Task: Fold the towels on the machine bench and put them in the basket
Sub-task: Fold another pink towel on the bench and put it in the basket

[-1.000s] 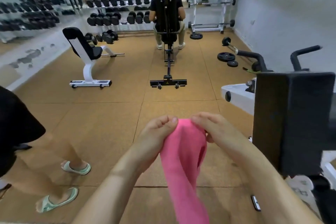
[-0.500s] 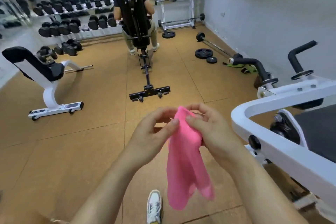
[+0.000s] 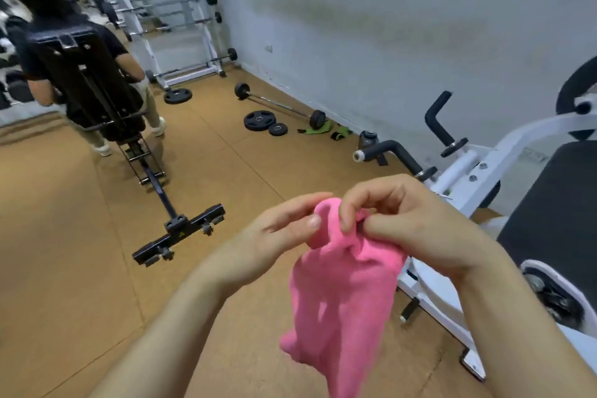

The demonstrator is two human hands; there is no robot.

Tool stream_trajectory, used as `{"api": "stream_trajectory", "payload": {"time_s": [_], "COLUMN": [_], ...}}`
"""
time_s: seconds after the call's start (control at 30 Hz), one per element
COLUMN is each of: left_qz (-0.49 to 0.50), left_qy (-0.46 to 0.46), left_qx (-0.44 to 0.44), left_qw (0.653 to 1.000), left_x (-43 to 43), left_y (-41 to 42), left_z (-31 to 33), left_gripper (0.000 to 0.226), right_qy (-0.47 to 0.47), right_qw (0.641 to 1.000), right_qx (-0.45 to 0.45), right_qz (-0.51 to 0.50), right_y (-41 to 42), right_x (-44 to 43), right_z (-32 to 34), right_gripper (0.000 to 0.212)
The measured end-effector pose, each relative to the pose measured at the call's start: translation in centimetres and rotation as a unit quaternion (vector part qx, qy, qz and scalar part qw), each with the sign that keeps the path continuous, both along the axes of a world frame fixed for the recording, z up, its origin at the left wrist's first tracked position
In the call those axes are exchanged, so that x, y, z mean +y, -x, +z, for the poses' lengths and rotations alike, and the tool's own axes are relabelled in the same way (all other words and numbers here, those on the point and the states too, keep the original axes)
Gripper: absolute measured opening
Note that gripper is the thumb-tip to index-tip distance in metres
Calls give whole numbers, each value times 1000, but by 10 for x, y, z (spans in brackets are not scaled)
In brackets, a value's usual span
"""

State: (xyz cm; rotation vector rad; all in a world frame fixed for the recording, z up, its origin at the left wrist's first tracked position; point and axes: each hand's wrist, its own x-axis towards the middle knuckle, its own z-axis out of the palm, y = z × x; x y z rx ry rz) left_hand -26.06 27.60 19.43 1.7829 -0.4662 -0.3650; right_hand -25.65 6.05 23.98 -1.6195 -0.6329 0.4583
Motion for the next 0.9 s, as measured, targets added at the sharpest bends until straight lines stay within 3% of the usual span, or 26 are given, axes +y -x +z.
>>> {"api": "stream_trajectory", "payload": {"time_s": [0.1,0.23,0.33,0.5,0.63,0.7,0.8,0.9], "left_qz": [-44,-53,-113,-16,-219,-297,-300,-348], "left_qy": [-18,55,108,43,13,-4,63,124], "left_qx": [12,61,109,81,162,142,127,136], "left_qw": [999,995,982,996,962,944,943,919], "left_x": [-13,-20,-36,-92,-124,-142,-173,-211], "left_y": [-52,-121,-168,-250,-306,-325,-352,-374], "left_z": [-1,-9,-3,4,10,19,35,49], "left_gripper": [49,32,46,40,50,36,14,9], "right_qy": [28,61,40,-3,-5,6,6,38], "right_qw": [997,976,965,965,937,914,896,889], "right_qx": [-1,-30,-37,-25,-20,-40,-18,55], "right_qz": [-68,-207,-255,-260,-347,-405,-444,-453], "right_y": [-31,-82,-120,-171,-200,-206,-207,-199], "right_x": [-4,-25,-41,-59,-87,-104,-127,-142], "right_z": [0,-18,-26,-24,-18,-18,-24,-36], "right_gripper": [42,49,49,44,44,37,29,28]}}
